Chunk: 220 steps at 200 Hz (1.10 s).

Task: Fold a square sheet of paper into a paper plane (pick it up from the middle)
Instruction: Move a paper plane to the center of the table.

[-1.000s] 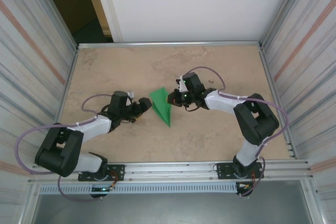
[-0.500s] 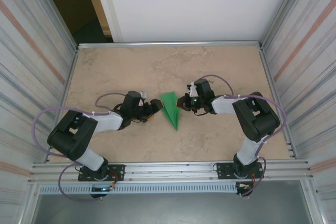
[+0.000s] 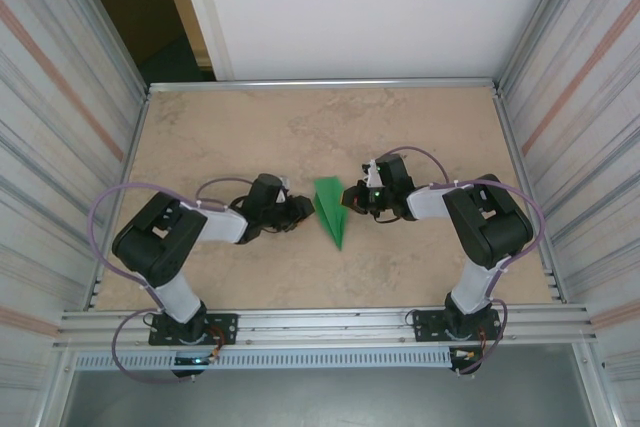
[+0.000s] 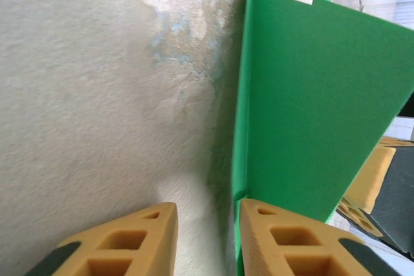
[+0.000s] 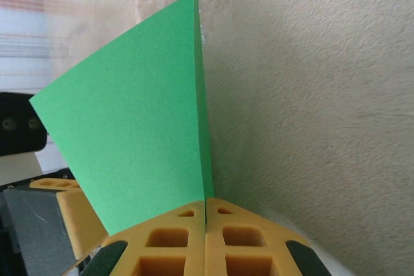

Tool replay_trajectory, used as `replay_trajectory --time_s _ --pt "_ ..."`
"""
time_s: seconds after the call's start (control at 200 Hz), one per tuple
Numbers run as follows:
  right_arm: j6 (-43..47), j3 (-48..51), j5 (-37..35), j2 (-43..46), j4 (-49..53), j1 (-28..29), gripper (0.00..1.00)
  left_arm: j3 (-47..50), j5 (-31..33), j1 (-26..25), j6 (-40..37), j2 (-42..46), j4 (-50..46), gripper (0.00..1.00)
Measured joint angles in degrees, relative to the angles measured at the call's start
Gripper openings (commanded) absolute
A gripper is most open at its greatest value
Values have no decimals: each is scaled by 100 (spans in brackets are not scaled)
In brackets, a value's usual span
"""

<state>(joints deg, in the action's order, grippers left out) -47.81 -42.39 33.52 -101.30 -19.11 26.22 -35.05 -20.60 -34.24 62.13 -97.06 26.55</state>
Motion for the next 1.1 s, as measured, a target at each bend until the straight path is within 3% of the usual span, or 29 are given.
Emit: replay_trajectory --time_s 0.421,0.641,0.847,1.102 --pt "-2 0 94 0 -26 0 0 -428 2 -39 -190 -284 -343 23" --pt "-4 0 131 -11 -66 0 0 -586 -131 -39 -243 -422 -385 7" --pt "17 0 166 -9 -46 -59 17 -695 -219 -26 -306 -474 -396 0" --pt "208 0 286 61 278 -264 9 -693 -234 72 -470 -463 -564 0"
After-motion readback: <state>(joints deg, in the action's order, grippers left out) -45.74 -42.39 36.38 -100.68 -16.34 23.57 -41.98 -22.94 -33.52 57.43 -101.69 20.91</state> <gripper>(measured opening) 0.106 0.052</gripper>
